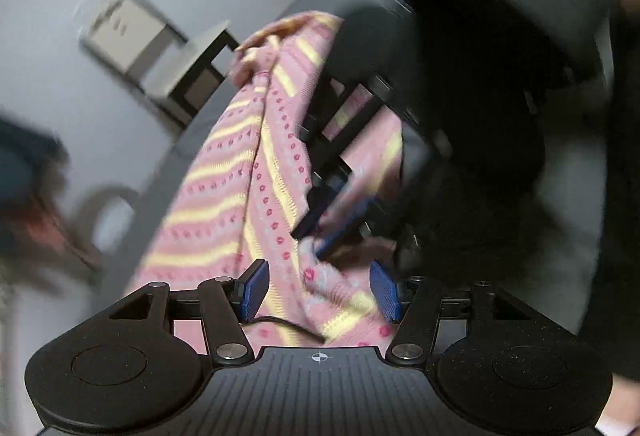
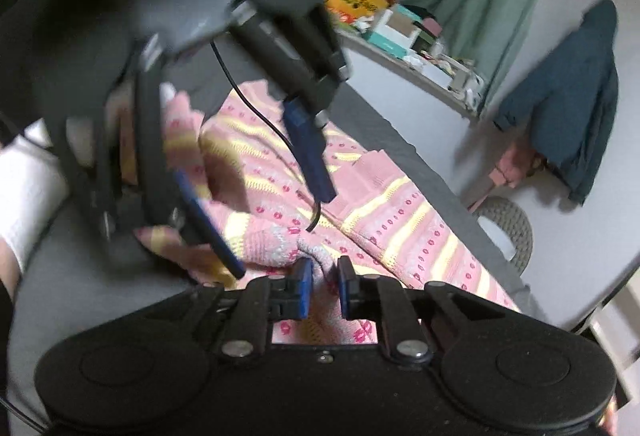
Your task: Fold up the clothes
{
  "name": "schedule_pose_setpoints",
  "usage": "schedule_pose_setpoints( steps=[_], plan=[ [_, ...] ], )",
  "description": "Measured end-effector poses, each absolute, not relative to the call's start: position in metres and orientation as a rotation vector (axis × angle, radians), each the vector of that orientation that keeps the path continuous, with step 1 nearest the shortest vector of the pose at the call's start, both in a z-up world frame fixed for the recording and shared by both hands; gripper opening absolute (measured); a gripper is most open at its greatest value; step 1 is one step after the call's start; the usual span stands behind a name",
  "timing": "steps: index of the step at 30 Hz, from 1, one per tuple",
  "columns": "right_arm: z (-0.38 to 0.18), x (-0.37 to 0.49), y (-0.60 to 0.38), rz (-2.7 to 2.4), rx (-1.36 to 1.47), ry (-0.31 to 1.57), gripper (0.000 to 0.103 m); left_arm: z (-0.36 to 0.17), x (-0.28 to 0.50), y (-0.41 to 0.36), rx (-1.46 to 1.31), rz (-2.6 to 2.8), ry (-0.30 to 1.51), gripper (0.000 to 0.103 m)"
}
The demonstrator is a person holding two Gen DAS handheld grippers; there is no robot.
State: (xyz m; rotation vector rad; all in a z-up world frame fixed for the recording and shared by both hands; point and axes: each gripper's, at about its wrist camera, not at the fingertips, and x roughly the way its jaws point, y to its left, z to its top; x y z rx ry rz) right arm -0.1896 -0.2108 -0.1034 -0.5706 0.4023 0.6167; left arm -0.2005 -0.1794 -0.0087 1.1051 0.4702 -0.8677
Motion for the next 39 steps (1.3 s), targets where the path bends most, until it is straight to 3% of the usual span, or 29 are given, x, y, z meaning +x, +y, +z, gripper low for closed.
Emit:
schedule_pose_setpoints(
  steps=[4,8,9,13,16,19,22,25,28,30,31,32,39],
  plan=[
    [-0.094,-0.183,-0.224,0.636,-0.461,0.428,0.013,-0.023,-0.209,-0.192,1.233,-0.812,0.396,0.056],
    [-0.092,-0.183,-0.229,0.647,-0.427,0.438,0.012,-0.025,-0.203,-0.202,1.228,-0.769,0.403,0.027],
    [-0.091,-0.182,-0.231,0.647,-0.423,0.441,0.012,-0.026,-0.2,-0.203,1.224,-0.767,0.415,0.015],
    [-0.089,-0.186,-0.237,0.66,-0.425,0.454,0.014,-0.022,-0.196,-0.203,1.194,-0.787,0.434,0.013],
    [-0.083,-0.19,-0.248,0.64,-0.437,0.49,0.036,-0.015,-0.193,-0.195,1.143,-0.789,0.441,0.013],
    [-0.081,-0.205,-0.251,0.581,-0.507,0.48,0.039,-0.002,-0.192,-0.185,1.057,-0.806,0.459,0.013],
    [-0.08,-0.225,-0.229,0.557,-0.654,0.408,0.056,0.006,-0.198,-0.174,1.017,-0.827,0.44,0.013],
    [-0.084,-0.243,-0.2,0.537,-0.88,0.322,0.061,0.009,-0.213,-0.173,1.025,-0.877,0.406,0.013],
    [-0.092,-0.255,-0.175,0.53,-1.12,0.323,0.06,0.01,-0.232,-0.175,1.033,-0.95,0.377,0.013],
    [-0.093,-0.26,-0.163,0.588,-1.184,0.388,0.049,0.008,-0.245,-0.175,1.038,-0.997,0.356,0.013],
    [-0.093,-0.262,-0.157,0.618,-1.204,0.432,0.035,0.006,-0.248,-0.175,1.04,-1.009,0.348,0.013],
    [-0.094,-0.264,-0.151,0.631,-1.228,0.463,0.028,0.005,-0.252,-0.173,1.039,-1.016,0.338,0.013],
    [-0.1,-0.293,-0.145,0.534,-1.329,0.439,0.029,0.015,-0.251,-0.149,0.937,-1.103,0.332,0.013]
  ],
)
